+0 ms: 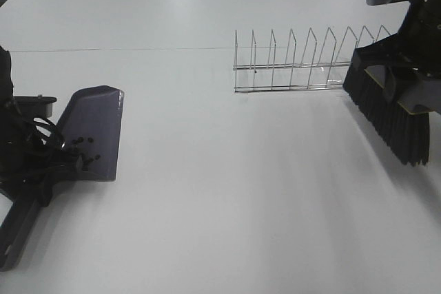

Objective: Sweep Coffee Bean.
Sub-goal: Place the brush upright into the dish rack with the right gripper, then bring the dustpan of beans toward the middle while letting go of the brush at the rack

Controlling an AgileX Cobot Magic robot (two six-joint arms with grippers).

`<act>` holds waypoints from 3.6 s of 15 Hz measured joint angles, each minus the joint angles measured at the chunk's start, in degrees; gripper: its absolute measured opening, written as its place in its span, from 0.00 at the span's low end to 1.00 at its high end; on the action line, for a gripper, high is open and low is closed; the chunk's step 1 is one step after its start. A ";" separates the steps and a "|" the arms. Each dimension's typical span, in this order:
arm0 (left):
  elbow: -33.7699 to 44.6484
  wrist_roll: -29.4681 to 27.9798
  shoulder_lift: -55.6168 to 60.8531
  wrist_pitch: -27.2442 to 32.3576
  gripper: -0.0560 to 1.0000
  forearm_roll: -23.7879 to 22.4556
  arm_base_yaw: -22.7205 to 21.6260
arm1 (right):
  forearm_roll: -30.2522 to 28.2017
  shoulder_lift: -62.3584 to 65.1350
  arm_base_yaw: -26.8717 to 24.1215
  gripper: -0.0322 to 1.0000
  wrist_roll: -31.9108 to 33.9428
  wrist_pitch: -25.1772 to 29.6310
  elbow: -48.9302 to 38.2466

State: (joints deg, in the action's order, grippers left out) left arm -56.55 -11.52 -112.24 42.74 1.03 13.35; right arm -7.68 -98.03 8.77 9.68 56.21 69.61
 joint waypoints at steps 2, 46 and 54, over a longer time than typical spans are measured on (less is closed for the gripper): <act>0.00 0.00 0.00 -0.11 0.37 0.00 0.00 | -0.06 -0.46 -2.46 0.34 0.00 -2.46 -0.06; 0.00 0.06 0.00 -1.32 0.37 1.55 0.00 | 0.06 -25.95 -2.69 0.63 2.75 -8.82 25.55; -1.83 0.06 -0.97 -1.49 0.37 1.78 0.00 | 0.11 -16.56 -2.69 0.73 2.29 -7.10 25.55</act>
State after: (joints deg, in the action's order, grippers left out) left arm -58.38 -11.46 -113.22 41.25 2.81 13.35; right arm -7.56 -114.59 6.07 11.97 49.10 95.17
